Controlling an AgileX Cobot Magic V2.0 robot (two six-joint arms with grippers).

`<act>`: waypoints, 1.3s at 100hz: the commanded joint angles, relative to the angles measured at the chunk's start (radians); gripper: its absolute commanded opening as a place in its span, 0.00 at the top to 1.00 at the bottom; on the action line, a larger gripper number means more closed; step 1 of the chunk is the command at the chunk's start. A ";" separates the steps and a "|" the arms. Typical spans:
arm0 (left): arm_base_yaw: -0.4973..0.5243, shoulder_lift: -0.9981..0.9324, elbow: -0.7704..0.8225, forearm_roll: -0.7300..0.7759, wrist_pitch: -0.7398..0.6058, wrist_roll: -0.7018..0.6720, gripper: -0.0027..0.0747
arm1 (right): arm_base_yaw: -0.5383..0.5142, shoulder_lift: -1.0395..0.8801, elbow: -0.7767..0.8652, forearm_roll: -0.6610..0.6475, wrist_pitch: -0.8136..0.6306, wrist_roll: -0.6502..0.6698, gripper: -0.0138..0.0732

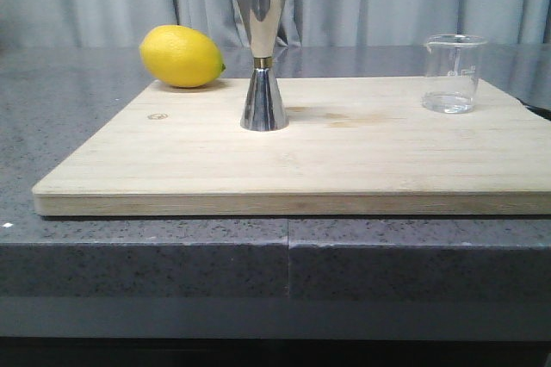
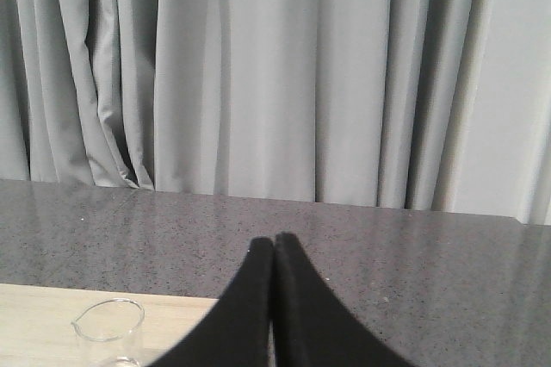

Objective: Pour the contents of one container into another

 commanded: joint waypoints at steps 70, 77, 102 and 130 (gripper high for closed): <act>-0.008 -0.023 0.023 -0.004 -0.069 -0.007 0.99 | -0.002 0.002 0.015 -0.481 0.031 0.495 0.92; -0.008 -0.023 0.023 -0.004 -0.069 -0.007 0.99 | -0.002 0.002 0.033 -0.647 0.044 0.652 0.92; -0.008 -0.023 0.023 -0.004 -0.069 -0.007 0.99 | -0.002 -0.006 0.194 -1.216 0.007 1.266 0.92; -0.008 -0.023 0.023 -0.004 -0.069 -0.007 0.99 | -0.002 -0.069 0.351 -1.569 -0.079 1.681 0.92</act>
